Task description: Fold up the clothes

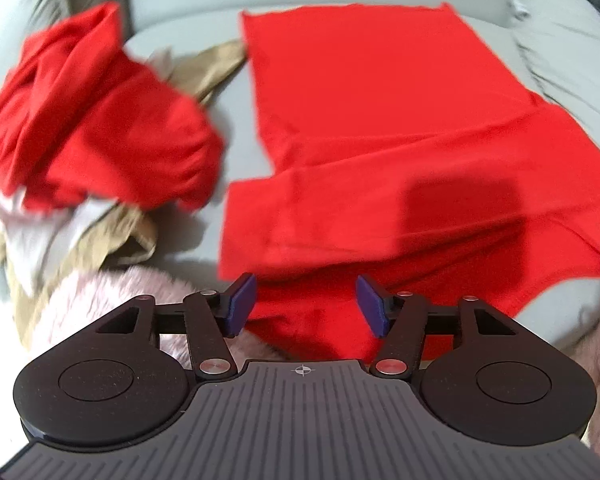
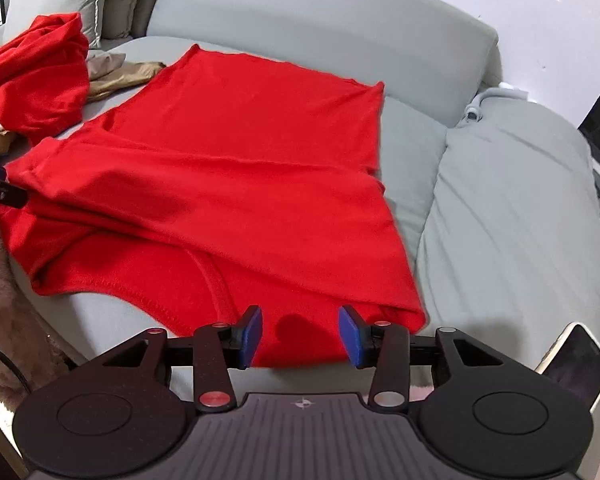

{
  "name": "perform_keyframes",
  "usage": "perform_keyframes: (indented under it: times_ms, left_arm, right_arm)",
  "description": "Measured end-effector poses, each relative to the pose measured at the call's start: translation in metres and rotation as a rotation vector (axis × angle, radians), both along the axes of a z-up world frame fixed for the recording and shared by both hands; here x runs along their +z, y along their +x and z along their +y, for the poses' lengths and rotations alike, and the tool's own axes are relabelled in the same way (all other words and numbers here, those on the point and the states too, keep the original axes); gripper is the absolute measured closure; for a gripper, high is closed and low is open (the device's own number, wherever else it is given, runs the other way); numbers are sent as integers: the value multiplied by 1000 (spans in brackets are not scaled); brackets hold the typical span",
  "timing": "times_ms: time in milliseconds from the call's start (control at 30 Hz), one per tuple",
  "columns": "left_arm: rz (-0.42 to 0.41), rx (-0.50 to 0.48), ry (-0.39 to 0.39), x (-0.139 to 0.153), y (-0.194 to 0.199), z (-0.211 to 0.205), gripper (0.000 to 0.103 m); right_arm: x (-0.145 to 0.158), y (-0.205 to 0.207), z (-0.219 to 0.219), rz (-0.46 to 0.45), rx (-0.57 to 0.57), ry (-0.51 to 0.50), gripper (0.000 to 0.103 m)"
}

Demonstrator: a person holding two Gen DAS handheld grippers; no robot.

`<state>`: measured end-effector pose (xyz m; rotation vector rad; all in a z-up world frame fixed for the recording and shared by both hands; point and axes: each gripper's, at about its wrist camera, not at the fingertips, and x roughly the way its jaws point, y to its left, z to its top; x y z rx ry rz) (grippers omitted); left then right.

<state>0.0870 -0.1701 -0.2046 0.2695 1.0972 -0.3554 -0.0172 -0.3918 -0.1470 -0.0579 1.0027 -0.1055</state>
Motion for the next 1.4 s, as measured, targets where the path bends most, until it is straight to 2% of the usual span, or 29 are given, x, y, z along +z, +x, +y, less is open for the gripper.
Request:
perform_keyframes:
  times_ms: [500,1400]
  left_arm:
    - [-5,-14,17,-1,-6,-4,37]
    - [7,-23,9,-3,-5,-1,37]
  right_arm:
    - [-5,-3,-8,4,-48,85,58]
    - [-4,-5,-9,-3,-44,82,55]
